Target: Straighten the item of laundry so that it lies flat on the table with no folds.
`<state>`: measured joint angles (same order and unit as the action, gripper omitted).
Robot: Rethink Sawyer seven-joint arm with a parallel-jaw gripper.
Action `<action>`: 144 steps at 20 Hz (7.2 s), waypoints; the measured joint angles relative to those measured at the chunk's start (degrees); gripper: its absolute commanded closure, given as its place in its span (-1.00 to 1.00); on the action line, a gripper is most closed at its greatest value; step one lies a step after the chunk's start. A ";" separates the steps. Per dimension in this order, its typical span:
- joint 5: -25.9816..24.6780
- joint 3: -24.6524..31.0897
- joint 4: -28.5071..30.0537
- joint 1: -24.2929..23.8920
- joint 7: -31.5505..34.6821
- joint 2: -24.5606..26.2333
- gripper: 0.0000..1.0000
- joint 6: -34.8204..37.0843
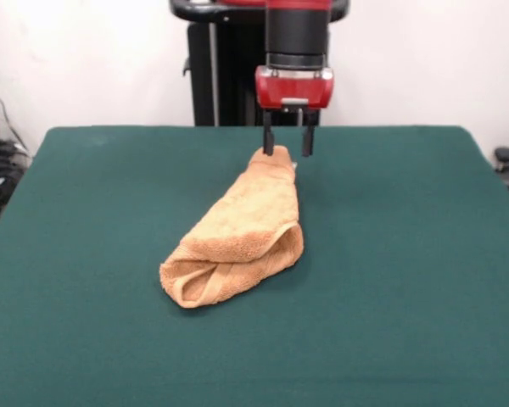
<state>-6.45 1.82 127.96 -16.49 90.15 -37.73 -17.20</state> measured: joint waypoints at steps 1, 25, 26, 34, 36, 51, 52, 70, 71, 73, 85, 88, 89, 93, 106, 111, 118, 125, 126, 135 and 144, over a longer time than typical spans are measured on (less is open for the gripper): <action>0.01 -0.01 -0.01 0.05 0.00 0.17 -1.00 -0.34; 1.30 -2.44 -1.18 4.39 0.00 12.91 -1.00 -18.38; 1.29 -2.44 -1.24 4.40 0.00 13.43 -1.00 -19.06; 1.26 -2.26 -1.29 3.68 0.00 14.53 -1.00 -20.33; 1.26 -2.25 -1.29 3.58 0.01 14.54 -1.00 -20.42; 1.26 -2.16 -0.43 2.00 0.04 12.83 -1.00 -21.00; 1.18 -2.16 -0.24 1.33 0.04 12.06 -1.00 -20.66; -5.54 -2.15 -0.16 -9.42 0.04 5.65 -1.00 -13.91; -5.54 -2.15 -0.16 -9.39 0.04 5.66 -1.00 -13.91; -5.54 -2.15 -0.16 -9.34 0.04 5.65 -1.00 -13.91; -5.56 -2.15 -0.15 -9.24 0.04 5.26 1.00 -13.90; -5.56 -2.15 -0.15 -9.38 0.04 4.95 1.00 -13.90; -5.56 -2.15 -0.15 -9.43 0.04 4.91 1.00 -13.90; -5.60 -2.15 -0.15 -9.56 0.04 4.90 1.00 -13.90; -6.92 -2.10 -0.15 -11.24 0.04 3.95 1.00 -10.99; -7.75 -2.09 -0.14 -12.54 0.04 1.36 1.00 -4.91; -8.49 -2.10 -0.12 -13.52 0.04 -2.04 1.00 1.04; -10.11 -2.10 -0.11 -14.61 0.04 -4.22 1.00 3.05; -10.44 -2.10 -0.11 -14.65 0.04 -4.66 1.00 3.29; -11.81 -2.10 -0.09 -14.82 0.04 -6.71 1.00 5.95; -14.87 -2.10 -0.08 -17.68 0.04 -8.97 1.00 9.35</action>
<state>-21.32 -0.28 127.88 -34.17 90.19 -46.69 -7.85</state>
